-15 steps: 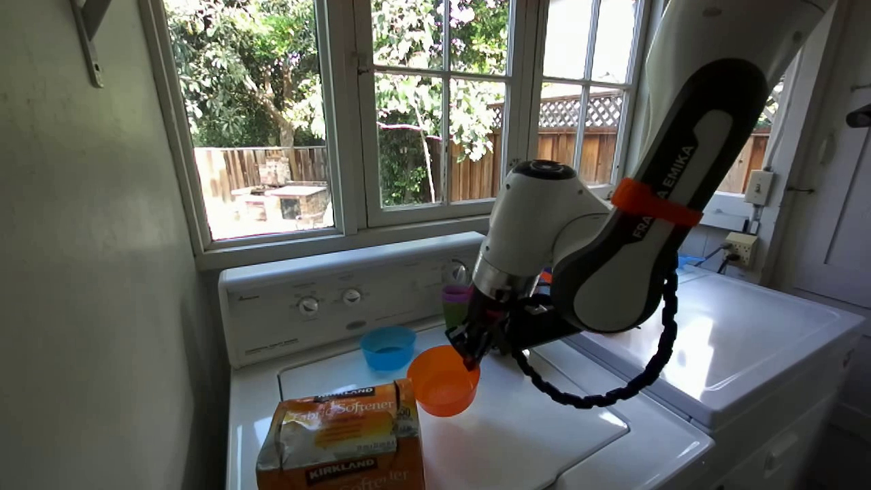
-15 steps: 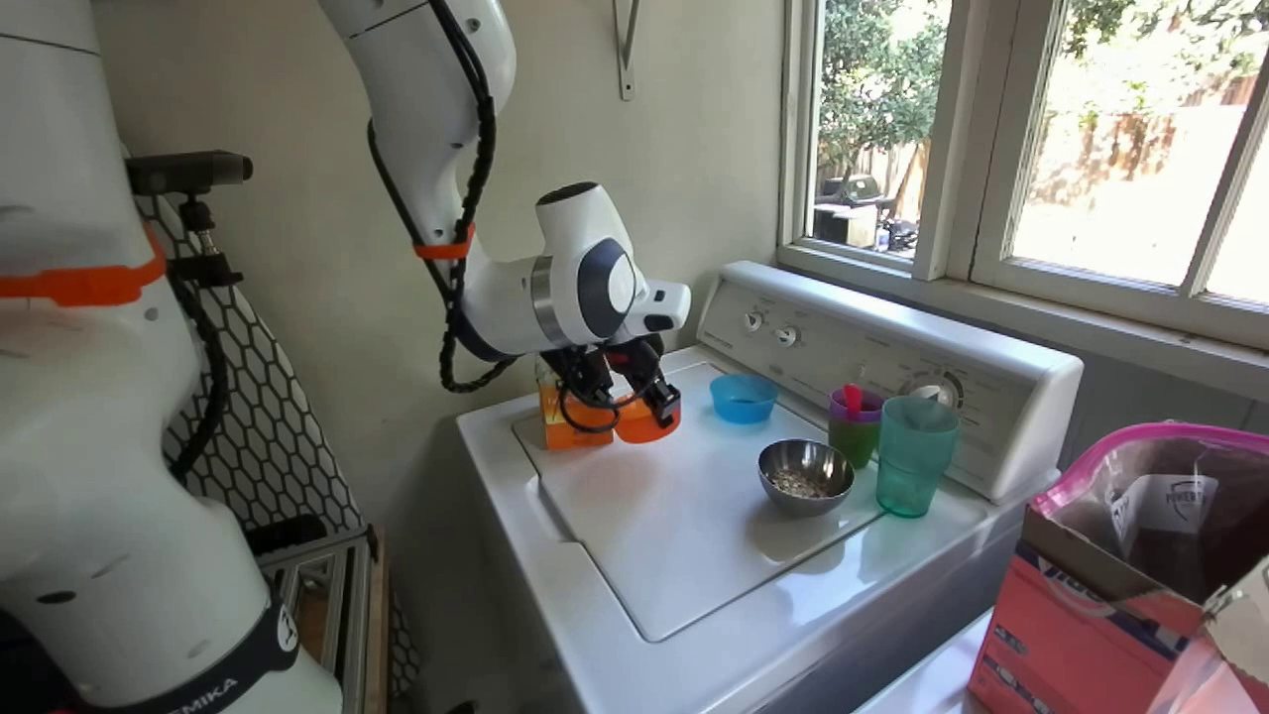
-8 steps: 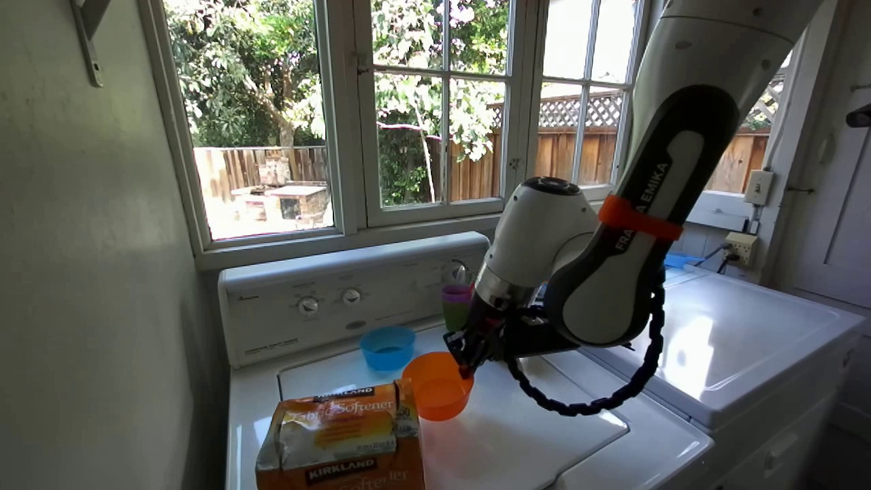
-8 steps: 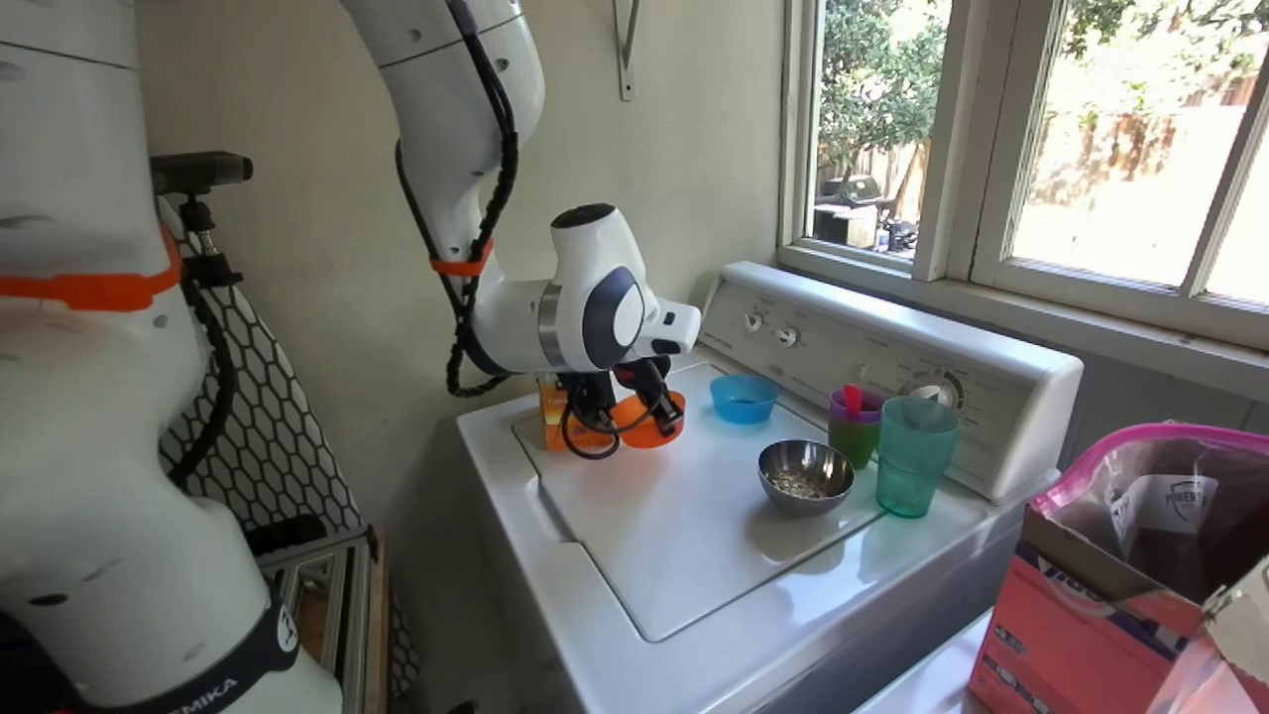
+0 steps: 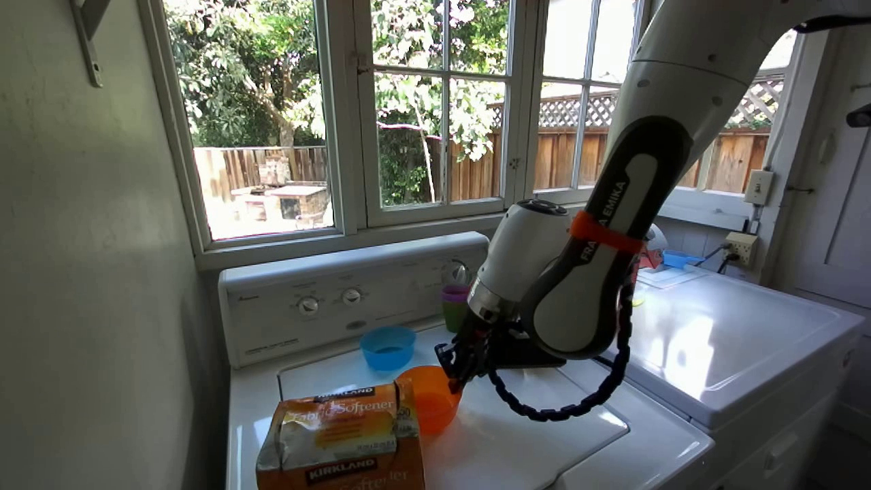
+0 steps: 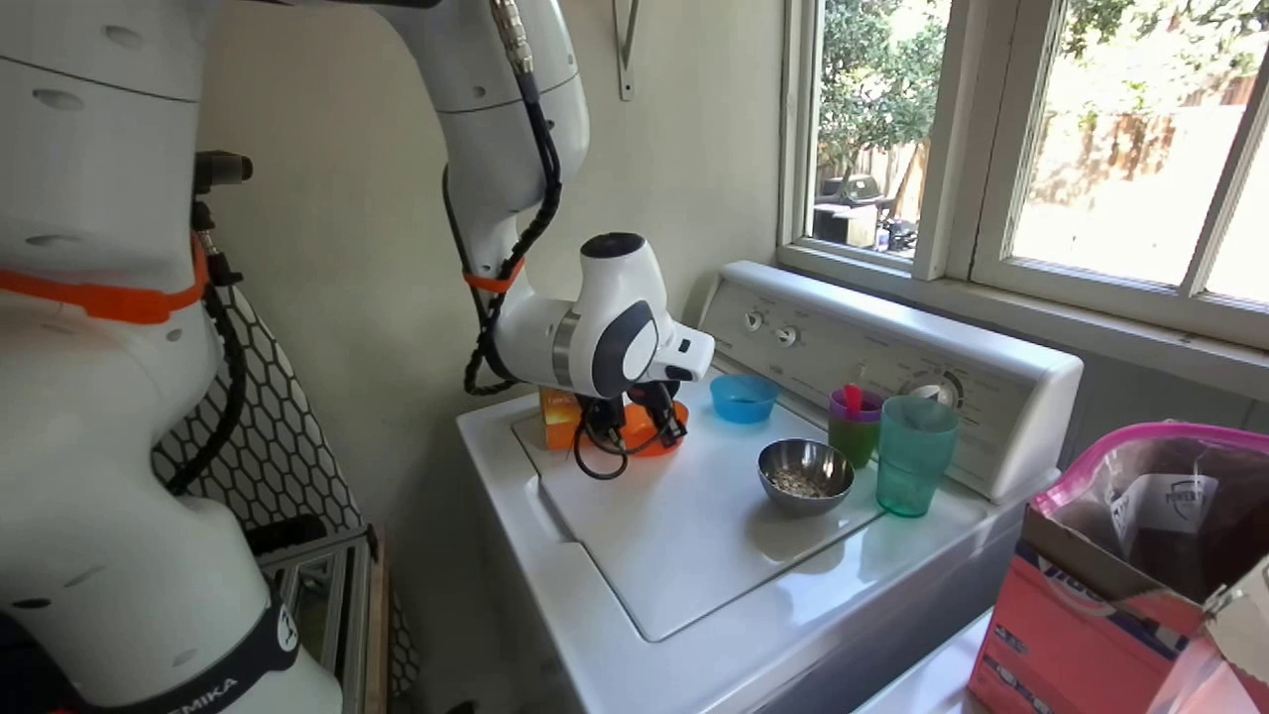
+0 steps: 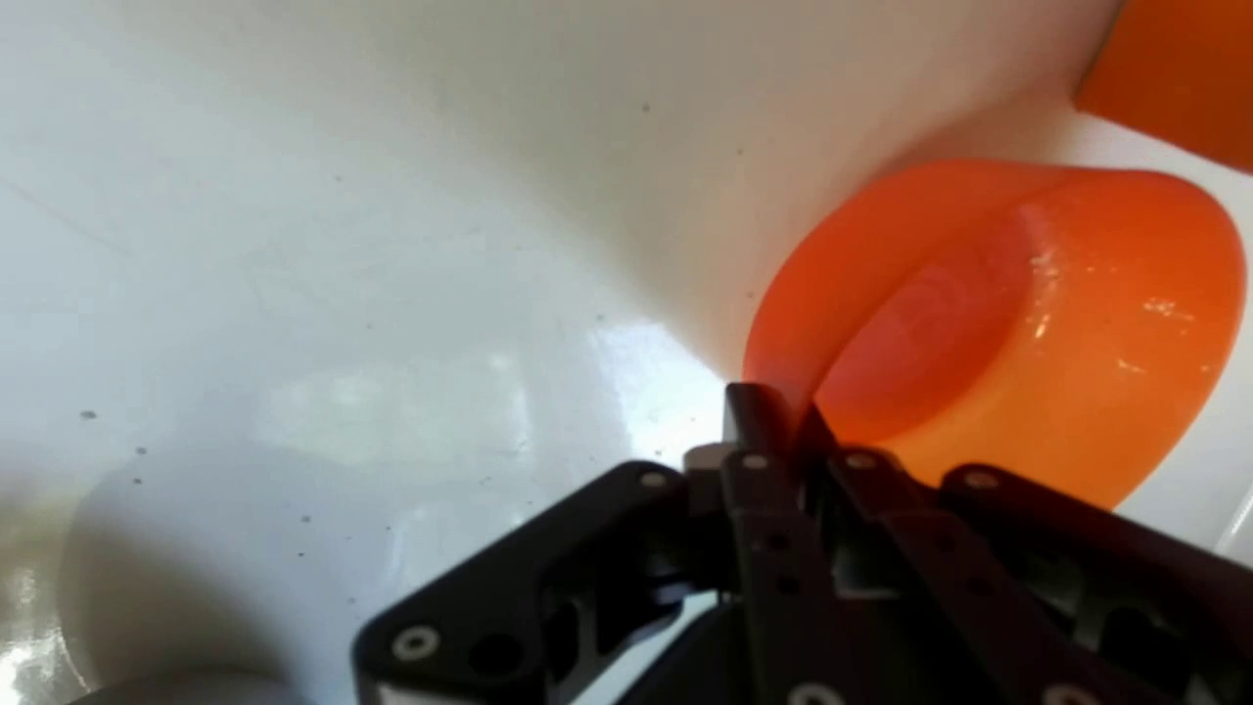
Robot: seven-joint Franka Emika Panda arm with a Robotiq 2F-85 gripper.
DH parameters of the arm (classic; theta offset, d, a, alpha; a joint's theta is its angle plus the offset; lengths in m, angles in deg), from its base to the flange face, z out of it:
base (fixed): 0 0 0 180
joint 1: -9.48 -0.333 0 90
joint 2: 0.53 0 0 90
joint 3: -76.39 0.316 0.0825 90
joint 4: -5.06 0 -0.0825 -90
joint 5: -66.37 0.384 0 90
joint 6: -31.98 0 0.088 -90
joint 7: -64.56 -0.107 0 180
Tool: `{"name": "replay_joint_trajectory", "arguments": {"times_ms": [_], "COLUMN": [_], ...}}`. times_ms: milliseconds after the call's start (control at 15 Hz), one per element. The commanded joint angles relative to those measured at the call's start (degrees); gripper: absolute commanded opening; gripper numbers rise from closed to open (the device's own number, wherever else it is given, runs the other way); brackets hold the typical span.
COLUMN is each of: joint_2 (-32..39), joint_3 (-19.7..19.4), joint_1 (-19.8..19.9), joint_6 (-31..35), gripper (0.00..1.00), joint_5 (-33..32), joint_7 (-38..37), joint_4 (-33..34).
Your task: Move the objects from the orange bowl into the silver bowl
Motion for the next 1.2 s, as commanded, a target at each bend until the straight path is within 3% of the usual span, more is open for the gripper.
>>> {"name": "replay_joint_trajectory", "arguments": {"times_ms": [0, 67, 133, 267, 533, 667, 800, 1067, 1133], "joint_2": [3.54, 4.00, 4.22, 4.73, 2.55, -2.40, -10.31, -21.12, -12.52], "joint_3": [3.48, 4.57, 5.11, 6.43, 8.17, 9.23, 8.10, 9.33, 8.87], "joint_1": [4.27, 5.37, 5.94, 7.33, 8.47, 8.03, 5.21, 3.28, 4.44], "joint_6": [1.17, 0.51, 0.02, -0.65, -1.90, -4.17, -7.75, -12.07, -9.01], "gripper": [0.02, 0.02, 0.32, 0.38, 0.68, 0.83, 0.96, 1.00, 1.00], "joint_5": [0.48, 0.56, 0.48, 0.33, -0.28, -1.44, -1.54, -5.24, -3.54], "joint_7": [0.81, 0.81, 0.79, 0.82, 0.80, 1.53, 0.41, -0.92, 1.25], "joint_4": [2.38, 2.82, 3.14, 3.54, 2.29, -0.54, -4.37, -9.23, -4.40]}}
